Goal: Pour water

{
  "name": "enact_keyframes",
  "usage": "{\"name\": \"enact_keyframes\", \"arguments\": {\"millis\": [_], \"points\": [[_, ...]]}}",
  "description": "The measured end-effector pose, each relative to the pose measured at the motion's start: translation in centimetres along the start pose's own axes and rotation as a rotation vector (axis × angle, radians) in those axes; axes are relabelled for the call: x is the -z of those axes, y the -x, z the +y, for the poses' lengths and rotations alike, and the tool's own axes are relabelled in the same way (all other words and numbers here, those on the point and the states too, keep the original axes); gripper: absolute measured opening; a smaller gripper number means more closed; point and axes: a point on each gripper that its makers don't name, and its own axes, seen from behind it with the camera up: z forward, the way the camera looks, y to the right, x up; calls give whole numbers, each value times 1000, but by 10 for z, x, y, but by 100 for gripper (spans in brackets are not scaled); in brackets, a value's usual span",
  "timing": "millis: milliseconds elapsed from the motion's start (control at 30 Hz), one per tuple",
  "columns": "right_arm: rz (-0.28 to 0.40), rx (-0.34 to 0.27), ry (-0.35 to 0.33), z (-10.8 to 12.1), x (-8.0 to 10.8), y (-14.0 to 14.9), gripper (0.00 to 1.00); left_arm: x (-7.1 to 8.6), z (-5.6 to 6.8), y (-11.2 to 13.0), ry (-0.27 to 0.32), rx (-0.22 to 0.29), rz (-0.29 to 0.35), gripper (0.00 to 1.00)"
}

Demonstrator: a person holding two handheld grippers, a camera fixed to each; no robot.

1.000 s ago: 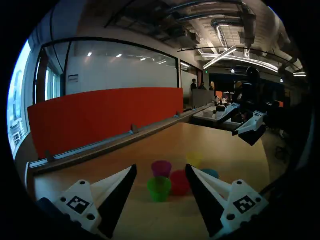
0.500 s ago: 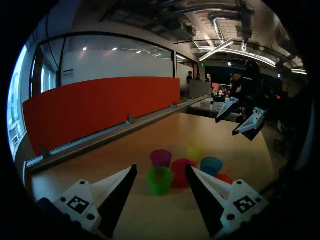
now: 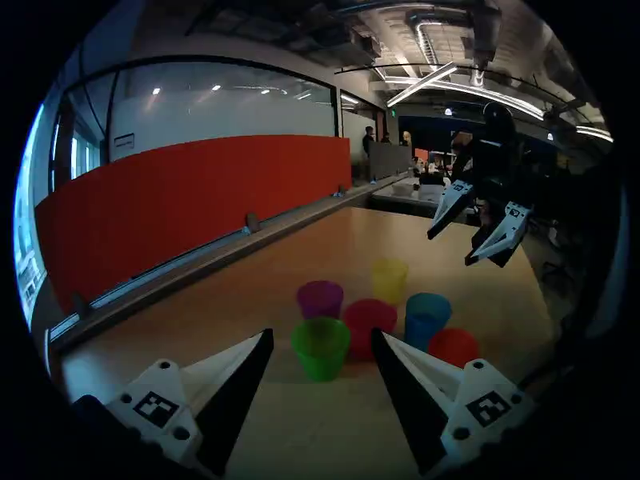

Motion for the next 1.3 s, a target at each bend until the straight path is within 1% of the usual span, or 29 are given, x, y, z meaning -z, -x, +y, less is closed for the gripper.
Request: {"name": "enact_keyframes", "arguments": {"millis": [300, 500, 700, 800, 1000, 1300], "points": [[-35, 11, -18, -3, -8, 17, 99, -18, 3, 14, 41, -23, -46, 89], [-58, 13, -36, -7, -15, 29, 99, -27, 6, 28, 68, -33, -83, 89], [-72, 5, -49, -9, -21, 38, 99, -33, 6, 45, 81, -47, -123, 89], [-80, 2, -53, -10, -23, 42, 99, -37, 2, 54, 78, -52, -152, 90], [-90, -1, -63, -13, -27, 49, 99, -43, -2, 62, 90, -59, -178, 90], [-119, 13, -75, -15, -33, 63, 99, -53, 2, 72, 123, -83, -214, 89]]}}
